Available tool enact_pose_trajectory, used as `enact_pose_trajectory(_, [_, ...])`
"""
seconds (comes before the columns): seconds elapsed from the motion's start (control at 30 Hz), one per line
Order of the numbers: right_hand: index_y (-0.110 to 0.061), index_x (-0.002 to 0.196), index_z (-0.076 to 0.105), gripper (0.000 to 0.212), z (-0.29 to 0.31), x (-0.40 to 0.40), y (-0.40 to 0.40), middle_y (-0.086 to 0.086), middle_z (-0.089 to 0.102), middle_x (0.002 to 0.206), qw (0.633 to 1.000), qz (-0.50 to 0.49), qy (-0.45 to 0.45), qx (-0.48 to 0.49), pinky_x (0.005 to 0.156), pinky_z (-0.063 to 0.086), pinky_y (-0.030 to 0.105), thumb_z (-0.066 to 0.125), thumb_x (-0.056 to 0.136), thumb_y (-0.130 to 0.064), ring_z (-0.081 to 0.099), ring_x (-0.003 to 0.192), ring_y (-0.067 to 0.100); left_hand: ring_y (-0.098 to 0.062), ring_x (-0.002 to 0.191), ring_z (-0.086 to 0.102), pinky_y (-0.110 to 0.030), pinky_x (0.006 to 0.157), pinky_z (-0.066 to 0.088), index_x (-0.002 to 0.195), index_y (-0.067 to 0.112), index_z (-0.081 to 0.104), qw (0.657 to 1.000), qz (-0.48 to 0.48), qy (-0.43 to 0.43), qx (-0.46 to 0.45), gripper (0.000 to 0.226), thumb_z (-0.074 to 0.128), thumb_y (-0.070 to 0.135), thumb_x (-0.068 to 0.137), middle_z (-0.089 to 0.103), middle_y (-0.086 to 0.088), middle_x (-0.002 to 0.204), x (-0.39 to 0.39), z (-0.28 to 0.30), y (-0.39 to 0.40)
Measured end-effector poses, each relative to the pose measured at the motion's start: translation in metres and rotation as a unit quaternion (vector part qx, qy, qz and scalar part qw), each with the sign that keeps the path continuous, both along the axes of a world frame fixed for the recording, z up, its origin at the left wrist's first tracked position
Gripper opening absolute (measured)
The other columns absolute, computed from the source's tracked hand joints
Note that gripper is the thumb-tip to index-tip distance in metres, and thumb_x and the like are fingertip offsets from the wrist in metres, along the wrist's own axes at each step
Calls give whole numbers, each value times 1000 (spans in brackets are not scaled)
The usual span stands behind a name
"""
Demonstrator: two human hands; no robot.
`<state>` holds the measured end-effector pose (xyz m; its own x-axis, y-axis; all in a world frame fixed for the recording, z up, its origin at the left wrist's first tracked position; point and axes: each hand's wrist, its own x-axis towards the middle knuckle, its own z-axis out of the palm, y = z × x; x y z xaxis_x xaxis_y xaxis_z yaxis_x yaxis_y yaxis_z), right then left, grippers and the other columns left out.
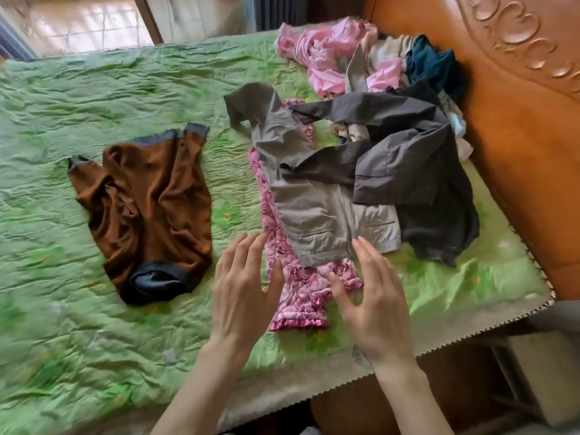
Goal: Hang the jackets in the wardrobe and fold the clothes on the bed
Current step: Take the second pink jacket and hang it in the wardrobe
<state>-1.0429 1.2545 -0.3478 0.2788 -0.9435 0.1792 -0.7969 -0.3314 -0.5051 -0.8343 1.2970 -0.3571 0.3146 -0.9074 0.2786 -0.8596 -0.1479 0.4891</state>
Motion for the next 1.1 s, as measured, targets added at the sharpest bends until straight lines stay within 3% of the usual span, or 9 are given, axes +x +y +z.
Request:
enact_pose_trajectory(0.3, [-13, 153, 43, 69, -172, 22, -21, 4, 42, 161, 996, -42, 60, 51, 120, 38, 46, 58, 101, -55, 39, 149, 19, -28, 136, 52, -45, 116, 42, 143, 9, 56, 996, 23, 68, 53, 51, 56, 36, 100, 62, -10, 140, 17, -160, -29])
enact_pose_trajectory(0.5, [-14, 165, 10, 102, -272, 18, -34, 8, 19, 171, 981, -81, 122, 126, 128, 18, 39, 52, 93, -74, 18, 158, 19, -27, 132, 53, -44, 113, 44, 145, 7, 53, 979, 73, 147, 118, 51, 58, 34, 101, 62, -12, 139, 33, -259, -40])
enact_pose_trajectory(0.6, [-13, 164, 9, 109, -308, 14, -48, 11, 15, 172, 960, -105, 164, 203, 128, 16, 40, 53, 87, -76, 17, 158, 25, -28, 135, 51, -42, 115, 41, 150, 7, 48, 971, 66, 155, 168, 57, 60, 35, 101, 59, -12, 145, 33, -301, -47])
enact_pose_trajectory(0.7, [-17, 159, 31, 87, -335, 21, -51, 9, 21, 171, 939, -80, 231, 240, 126, 18, 41, 54, 93, -69, 22, 157, 26, -25, 144, 44, -38, 120, 34, 158, 10, 37, 961, 53, 168, 214, 67, 56, 41, 102, 50, -10, 155, 26, -335, -53])
enact_pose_trajectory(0.77, [-16, 149, 49, 64, -350, 28, -45, 9, 42, 160, 944, -73, 241, 214, 119, 34, 41, 60, 98, -53, 41, 147, 27, -24, 144, 43, -37, 119, 34, 160, 11, 32, 951, 58, 200, 227, 70, 56, 44, 103, 48, -9, 156, 19, -352, -55])
enact_pose_trajectory(0.87, [-12, 124, 67, 30, -365, 32, -39, 7, 64, 119, 967, -84, 190, 147, 83, 54, 39, 68, 96, -23, 66, 106, 29, -27, 140, 47, -41, 114, 40, 160, 10, 30, 936, 80, 255, 230, 73, 57, 47, 103, 49, -11, 153, 8, -371, -54])
enact_pose_trajectory(1.0, [-13, 103, 72, 12, -360, 40, -40, 3, 68, 98, 974, -93, 178, 102, 55, 34, 20, 69, 91, -12, 61, 74, 20, -25, 141, 47, -40, 111, 44, 161, 12, 25, 931, 78, 276, 226, 76, 56, 50, 103, 42, -10, 157, 2, -379, -52])
enact_pose_trajectory(1.07, [-15, 94, 70, 6, -351, 51, -32, -1, 66, 91, 981, -70, 155, 91, 52, 25, 11, 69, 89, -11, 53, 67, 11, -24, 143, 46, -40, 115, 41, 161, 13, 24, 914, 91, 322, 230, 77, 56, 52, 102, 41, -10, 160, 6, -377, -53])
enact_pose_trajectory(1.1, [-16, 92, 68, 7, -345, 56, -26, -3, 64, 90, 985, -56, 137, 90, 51, 29, 10, 70, 89, -10, 54, 67, 10, -23, 142, 47, -41, 116, 41, 161, 15, 25, 900, 104, 356, 229, 78, 55, 55, 101, 44, -9, 159, 8, -375, -53])
